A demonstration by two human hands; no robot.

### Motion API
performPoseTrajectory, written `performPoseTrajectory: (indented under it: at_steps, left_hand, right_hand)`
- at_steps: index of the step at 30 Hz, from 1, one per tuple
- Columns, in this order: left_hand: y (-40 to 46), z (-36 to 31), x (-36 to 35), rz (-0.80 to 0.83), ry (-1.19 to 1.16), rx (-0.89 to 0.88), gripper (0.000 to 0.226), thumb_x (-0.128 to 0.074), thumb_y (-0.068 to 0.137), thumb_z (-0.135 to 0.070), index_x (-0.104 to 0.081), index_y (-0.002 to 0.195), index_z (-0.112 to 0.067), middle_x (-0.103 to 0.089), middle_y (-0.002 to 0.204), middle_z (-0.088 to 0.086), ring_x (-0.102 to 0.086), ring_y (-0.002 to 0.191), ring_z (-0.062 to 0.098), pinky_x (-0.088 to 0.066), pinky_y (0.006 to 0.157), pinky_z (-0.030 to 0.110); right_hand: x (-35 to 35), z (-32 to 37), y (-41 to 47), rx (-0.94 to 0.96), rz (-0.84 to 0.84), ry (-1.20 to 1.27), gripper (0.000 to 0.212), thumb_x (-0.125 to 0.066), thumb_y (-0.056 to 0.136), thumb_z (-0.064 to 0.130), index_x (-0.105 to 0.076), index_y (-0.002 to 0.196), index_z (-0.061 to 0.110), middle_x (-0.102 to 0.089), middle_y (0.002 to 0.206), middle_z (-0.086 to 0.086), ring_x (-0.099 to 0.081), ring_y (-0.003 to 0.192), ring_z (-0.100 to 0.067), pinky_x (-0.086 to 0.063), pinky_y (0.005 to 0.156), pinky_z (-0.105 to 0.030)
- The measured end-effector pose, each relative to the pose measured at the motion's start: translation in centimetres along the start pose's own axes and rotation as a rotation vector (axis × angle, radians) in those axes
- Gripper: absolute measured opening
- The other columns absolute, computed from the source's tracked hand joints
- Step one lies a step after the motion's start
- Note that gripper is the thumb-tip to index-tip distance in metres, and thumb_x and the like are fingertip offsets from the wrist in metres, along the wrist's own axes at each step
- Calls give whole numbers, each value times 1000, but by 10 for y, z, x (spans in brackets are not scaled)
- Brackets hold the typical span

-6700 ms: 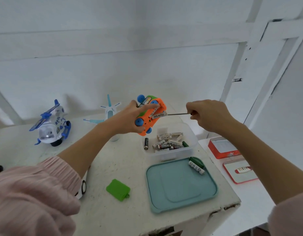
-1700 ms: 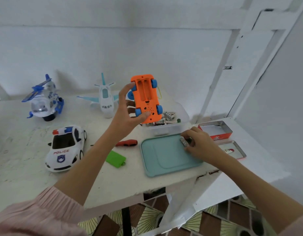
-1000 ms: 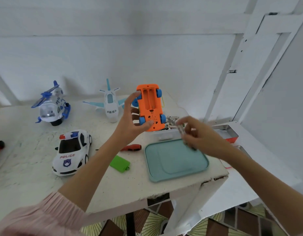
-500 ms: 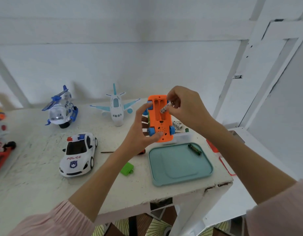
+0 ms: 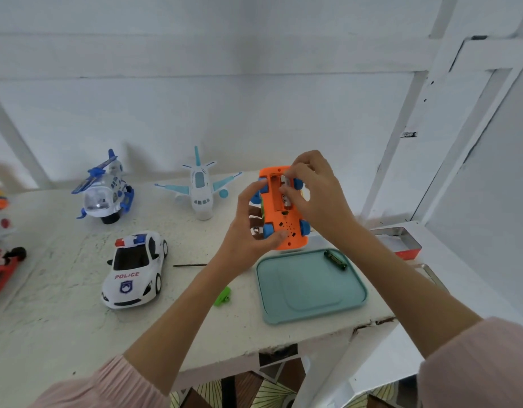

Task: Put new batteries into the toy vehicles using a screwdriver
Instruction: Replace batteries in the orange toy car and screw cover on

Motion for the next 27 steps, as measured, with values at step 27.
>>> performPoseTrajectory:
  at_steps: [27]
  left_hand:
    - [5, 11, 10, 26, 62, 0, 78, -74, 80, -3, -26, 130, -39, -39, 121, -17, -60, 90, -5, -53, 71, 18]
  right_hand:
    - [15, -58, -72, -301, 600, 75, 20, -66, 74, -6, -72, 86, 10, -67, 78, -1, -61, 67, -13, -44, 66, -16]
Point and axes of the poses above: each hand's wrist, its own y-axis towards the middle knuckle, its own x-axis out of the back of the hand, z = x × y, the point moved 6 cm from there along y, towards the middle knuckle
